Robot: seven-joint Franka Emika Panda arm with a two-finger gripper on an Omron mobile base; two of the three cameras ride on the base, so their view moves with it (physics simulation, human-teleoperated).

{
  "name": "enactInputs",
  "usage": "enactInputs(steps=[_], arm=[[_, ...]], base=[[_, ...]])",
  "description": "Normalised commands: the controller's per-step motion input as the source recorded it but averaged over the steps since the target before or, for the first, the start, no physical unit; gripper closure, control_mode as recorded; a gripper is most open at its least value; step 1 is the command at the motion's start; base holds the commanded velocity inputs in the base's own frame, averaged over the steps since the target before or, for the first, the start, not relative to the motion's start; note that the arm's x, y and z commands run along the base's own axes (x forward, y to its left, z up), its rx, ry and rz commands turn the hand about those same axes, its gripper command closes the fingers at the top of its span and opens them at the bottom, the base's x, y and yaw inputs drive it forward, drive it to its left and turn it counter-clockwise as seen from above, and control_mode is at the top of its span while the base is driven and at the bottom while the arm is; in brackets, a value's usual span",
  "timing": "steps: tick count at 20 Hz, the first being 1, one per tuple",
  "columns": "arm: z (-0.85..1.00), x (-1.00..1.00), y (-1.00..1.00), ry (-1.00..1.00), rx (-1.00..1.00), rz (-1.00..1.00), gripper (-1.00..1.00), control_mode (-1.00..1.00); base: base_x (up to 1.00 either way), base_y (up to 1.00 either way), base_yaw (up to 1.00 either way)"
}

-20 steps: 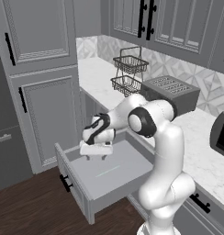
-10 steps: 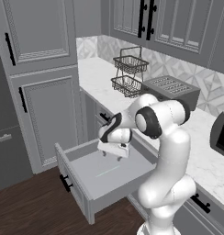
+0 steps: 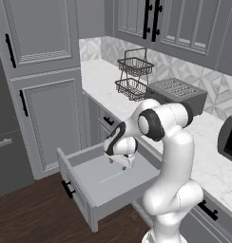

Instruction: Take a straw from the drawer in front and place it inside the glass cup on the dining counter.

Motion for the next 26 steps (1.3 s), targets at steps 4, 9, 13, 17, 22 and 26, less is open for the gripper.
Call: enactInputs(steps=[4, 9, 13, 17, 22, 26], arm=[[-0.36, 0.23, 0.0, 0.04, -0.05, -0.14, -1.0, -1.0], [-0.26, -0.09, 0.0, 0.0, -0.04, -0.07, -1.0, -1.0], [-0.12, -0.23, 0.0, 0.0, -0.02, -0.06, -1.0, -1.0], [-0.22, -0.01, 0.0, 0.0, -0.03, -0.05, -1.0, -1.0], [-0.23, 0.2, 0.0, 0.0, 0.0, -0.03, -1.0, -1.0], [-0.31, 0.27, 0.0, 0.0, 0.0, -0.01, -1.0, -1.0]], base=[[0.0, 0.0, 0.0], [0.0, 0.0, 0.0], [0.0, 0.0, 0.0], [0.0, 0.0, 0.0], [0.0, 0.0, 0.0], [0.0, 0.0, 0.0]])
